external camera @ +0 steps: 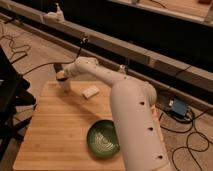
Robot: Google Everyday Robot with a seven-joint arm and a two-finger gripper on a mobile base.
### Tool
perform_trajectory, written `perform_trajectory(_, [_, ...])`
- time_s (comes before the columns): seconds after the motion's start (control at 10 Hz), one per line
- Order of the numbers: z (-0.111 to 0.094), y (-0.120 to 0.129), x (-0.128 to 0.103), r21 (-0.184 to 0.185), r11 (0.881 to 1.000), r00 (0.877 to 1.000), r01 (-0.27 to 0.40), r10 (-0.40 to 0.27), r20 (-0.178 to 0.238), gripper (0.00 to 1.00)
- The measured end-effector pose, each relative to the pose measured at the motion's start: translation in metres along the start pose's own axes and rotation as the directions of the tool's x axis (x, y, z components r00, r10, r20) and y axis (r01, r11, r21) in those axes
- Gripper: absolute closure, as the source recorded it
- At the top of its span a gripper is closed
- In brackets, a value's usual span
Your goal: Place the eraser in the ceramic cup
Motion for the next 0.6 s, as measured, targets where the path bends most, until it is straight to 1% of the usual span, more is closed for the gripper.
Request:
perform_trajectory(0.1, [0.0001,0.0001,0.0014,0.002,1.0,1.0,0.002,-0.002,-0.003,0.47])
perform_trajectory(0.3, [-0.0005,-0.0008,0.003,0.008,1.0,1.0,0.006,-0.006,-0.007,0.25])
perform_trajectory(0.4, [-0.0013,-0.0018,0.0023,0.013,1.0,1.0,0.01,-0.009,-0.007,0.21])
perform_trajectory(0.6, [-0.0029,-0.0038,-0.0011,0.023,1.0,1.0,0.02,-0.02,-0.006,0.2])
